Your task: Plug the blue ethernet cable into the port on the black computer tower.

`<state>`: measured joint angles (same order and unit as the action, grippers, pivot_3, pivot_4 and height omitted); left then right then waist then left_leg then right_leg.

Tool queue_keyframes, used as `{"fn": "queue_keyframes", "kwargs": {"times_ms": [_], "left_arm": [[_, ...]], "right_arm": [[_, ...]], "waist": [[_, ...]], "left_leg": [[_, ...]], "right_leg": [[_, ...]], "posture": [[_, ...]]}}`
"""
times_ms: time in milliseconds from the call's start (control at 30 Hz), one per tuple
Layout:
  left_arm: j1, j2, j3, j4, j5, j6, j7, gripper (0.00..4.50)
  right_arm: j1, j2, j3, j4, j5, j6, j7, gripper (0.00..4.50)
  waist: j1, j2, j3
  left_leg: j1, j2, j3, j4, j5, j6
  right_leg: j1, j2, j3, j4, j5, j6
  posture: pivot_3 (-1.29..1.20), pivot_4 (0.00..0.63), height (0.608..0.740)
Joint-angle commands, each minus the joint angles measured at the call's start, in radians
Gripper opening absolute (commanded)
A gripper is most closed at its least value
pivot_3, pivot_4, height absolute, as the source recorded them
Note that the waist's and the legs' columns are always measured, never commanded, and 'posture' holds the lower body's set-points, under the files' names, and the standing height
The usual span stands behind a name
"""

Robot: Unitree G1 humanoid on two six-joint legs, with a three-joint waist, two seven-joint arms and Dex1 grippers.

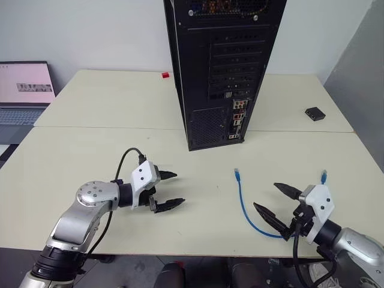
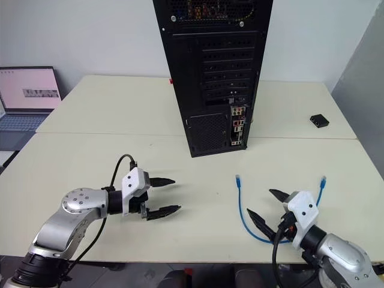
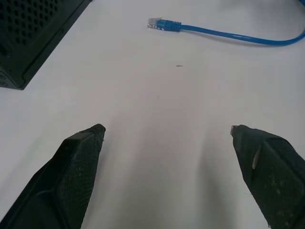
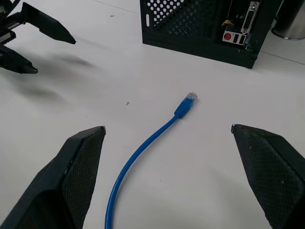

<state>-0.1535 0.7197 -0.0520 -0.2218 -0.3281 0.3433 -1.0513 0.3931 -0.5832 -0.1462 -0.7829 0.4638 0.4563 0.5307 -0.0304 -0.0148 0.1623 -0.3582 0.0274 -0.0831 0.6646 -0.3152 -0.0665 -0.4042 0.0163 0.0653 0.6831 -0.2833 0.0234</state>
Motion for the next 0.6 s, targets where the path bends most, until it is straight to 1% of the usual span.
{"fn": "queue_keyframes", "kwargs": {"times_ms": [33,533,600], "left_arm": [[-0.014,-0.003,0.02,-0.031,-0.014,-0.028,0.002,4.5],[-0.005,0.008,0.01,-0.077,-0.022,-0.011,0.015,4.5],[-0.019,0.005,0.007,-0.073,-0.021,-0.006,0.016,4.5]], "right_arm": [[0.003,0.0,-0.007,-0.044,0.004,-0.009,0.002,4.49],[0.001,0.013,0.028,-0.044,-0.011,0.005,-0.018,4.49],[-0.011,0.024,0.054,-0.049,-0.018,0.016,-0.039,4.49]], "waist": [[0.0,0.0,0.0],[0.0,0.0,0.0],[0.0,0.0,0.0]], "left_leg": [[0.0,0.0,0.0,0.0,0.0,0.0],[0.0,0.0,0.0,0.0,0.0,0.0],[0.0,0.0,0.0,0.0,0.0,0.0]], "right_leg": [[0.0,0.0,0.0,0.0,0.0,0.0],[0.0,0.0,0.0,0.0,0.0,0.0],[0.0,0.0,0.0,0.0,0.0,0.0]], "posture": [[0.0,0.15,0.74],[0.0,0.15,0.74],[0.0,0.15,0.74]]}}
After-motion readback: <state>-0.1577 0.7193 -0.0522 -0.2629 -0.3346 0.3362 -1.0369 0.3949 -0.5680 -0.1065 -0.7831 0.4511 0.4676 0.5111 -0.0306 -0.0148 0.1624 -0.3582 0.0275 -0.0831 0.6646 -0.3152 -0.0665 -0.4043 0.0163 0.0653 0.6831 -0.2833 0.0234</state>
